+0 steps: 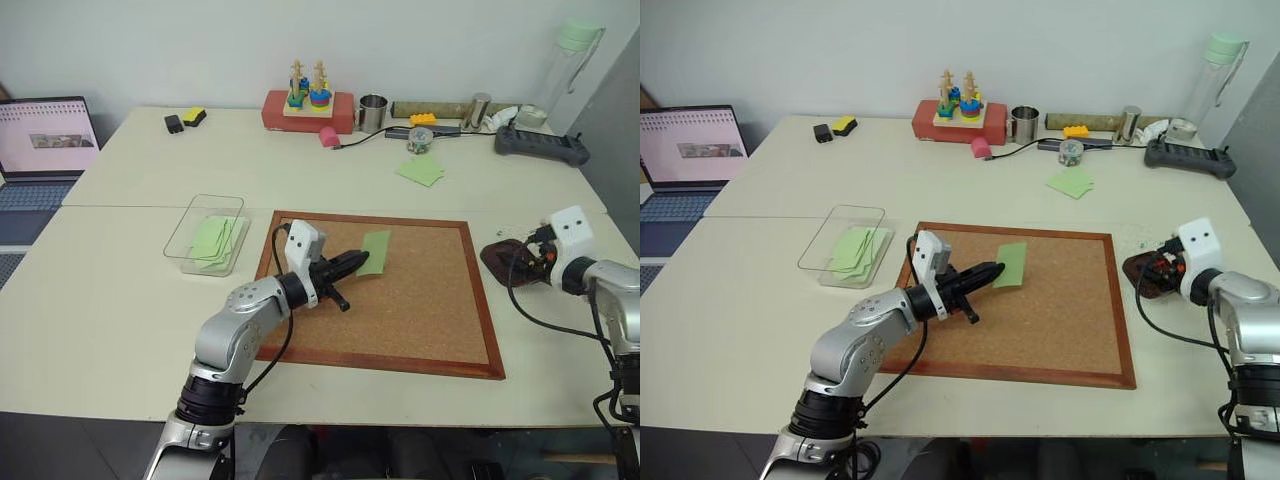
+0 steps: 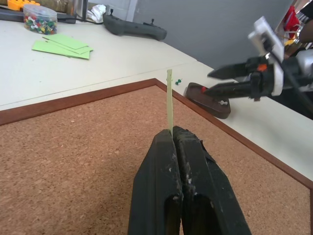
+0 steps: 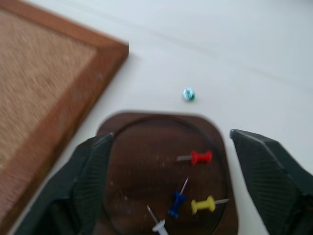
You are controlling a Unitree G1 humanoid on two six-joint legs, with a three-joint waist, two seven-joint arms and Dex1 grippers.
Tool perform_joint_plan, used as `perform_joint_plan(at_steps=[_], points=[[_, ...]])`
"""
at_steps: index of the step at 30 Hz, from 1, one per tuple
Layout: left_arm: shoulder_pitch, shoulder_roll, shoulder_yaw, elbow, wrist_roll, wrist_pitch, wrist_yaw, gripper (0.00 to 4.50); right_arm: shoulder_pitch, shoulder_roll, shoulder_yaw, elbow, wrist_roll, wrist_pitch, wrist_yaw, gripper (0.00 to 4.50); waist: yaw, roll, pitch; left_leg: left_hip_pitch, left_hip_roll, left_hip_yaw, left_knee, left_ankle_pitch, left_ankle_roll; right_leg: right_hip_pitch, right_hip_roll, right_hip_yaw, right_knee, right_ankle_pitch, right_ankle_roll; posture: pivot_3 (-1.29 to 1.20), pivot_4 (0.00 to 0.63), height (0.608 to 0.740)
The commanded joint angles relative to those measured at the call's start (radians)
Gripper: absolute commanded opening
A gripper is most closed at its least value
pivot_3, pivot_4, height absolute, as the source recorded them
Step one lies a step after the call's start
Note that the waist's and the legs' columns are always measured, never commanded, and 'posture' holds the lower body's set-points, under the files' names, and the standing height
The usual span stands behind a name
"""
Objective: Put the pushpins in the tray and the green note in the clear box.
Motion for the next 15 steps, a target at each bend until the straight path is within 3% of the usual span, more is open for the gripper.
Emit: perform_joint_plan(at_steps=[1,5,9,15], points=[[-0.007,0.037,0.057,-0.106,-0.021,-0.004,0.015,0.00,0.016,-0.060,-0.053,-0.123,0.068,-0.002,0.086,4.14,0.000,0.000,0.000,0.000,0.000,0.000,0.000,0.000,0.000,0.000,0.000,0.000,0.000,0.000,0.000,0.00,0.150,0.740],[-0.002,0.087,0.157,-0.167,-0.051,0.021,0.056,0.00,0.020,-0.070,-0.028,-0.239,0.154,-0.037,0.208,4.14,-0.003,0.000,0.000,0.000,0.001,0.000,0.000,0.000,0.000,0.000,0.000,0.000,0.000,0.000,0.000,0.00,0.150,0.740],[-0.003,0.179,0.345,-0.183,-0.052,0.029,0.147,0.00,-0.019,-0.060,0.051,-0.404,0.260,-0.057,0.353,4.14,-0.011,0.000,0.000,0.000,0.002,-0.001,0.000,-0.002,0.004,-0.001,0.001,-0.001,0.001,0.000,0.000,0.00,0.150,0.740],[0.019,0.345,0.529,-0.069,0.065,-0.010,0.262,0.00,-0.168,0.001,0.139,-0.441,0.339,-0.019,0.386,4.14,-0.021,-0.001,0.001,0.000,0.001,-0.003,0.000,-0.002,0.004,0.000,0.001,-0.002,0.001,0.000,0.000,0.00,0.150,0.740]])
